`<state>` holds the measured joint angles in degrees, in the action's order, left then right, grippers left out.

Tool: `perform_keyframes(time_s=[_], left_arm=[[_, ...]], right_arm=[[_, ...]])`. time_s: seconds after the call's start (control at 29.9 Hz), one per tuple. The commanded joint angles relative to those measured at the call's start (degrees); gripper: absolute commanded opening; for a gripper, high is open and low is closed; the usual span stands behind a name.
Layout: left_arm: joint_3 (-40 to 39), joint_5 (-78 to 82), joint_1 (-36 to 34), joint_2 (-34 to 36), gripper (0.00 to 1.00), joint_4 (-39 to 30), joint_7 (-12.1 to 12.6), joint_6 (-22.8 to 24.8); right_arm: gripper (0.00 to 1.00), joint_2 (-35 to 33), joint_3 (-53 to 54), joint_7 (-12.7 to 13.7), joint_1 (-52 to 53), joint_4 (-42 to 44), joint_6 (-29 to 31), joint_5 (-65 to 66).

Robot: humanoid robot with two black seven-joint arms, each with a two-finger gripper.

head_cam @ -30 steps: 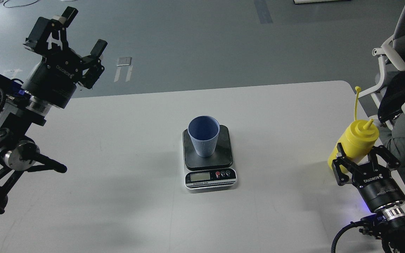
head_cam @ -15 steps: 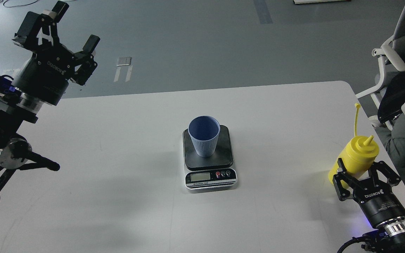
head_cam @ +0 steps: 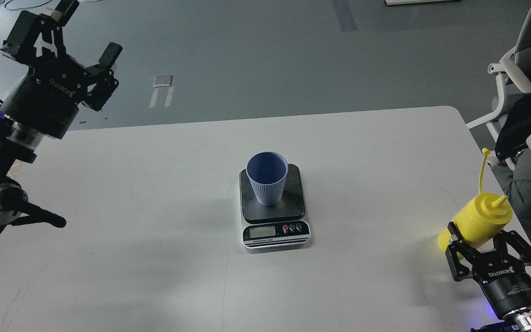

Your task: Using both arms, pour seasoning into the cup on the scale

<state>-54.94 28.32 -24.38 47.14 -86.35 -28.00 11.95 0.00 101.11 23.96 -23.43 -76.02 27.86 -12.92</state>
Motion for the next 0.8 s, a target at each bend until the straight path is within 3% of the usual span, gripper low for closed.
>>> perform_keyframes(time_s=[0.0, 0.43, 0.57, 0.77], left_arm=[[-1.04, 0.07, 1.44, 0.06, 0.99, -0.75, 0.0, -0.17], [-2.37, 0.07, 2.59, -0.12, 0.98, -1.02, 0.0, -0.08], [-2.45, 0.07, 2.59, -0.38, 0.98, -1.1, 0.0, -0.08], [-2.8, -0.02, 2.68, -1.61, 0.98, -1.02, 0.0, -0.17]], right_arm=[[0.99, 0.0, 0.14, 0.2, -1.35, -1.49, 0.14, -2.11], [0.99, -5.97, 1.37, 0.21, -14.26, -11.95, 0.14, -10.19], [0.99, -8.42, 6.89, 0.21, -18.75, -15.64, 0.14, -10.46], [0.99, -11.41, 18.13, -0.06, -17.53, -17.06, 0.14, -10.55]])
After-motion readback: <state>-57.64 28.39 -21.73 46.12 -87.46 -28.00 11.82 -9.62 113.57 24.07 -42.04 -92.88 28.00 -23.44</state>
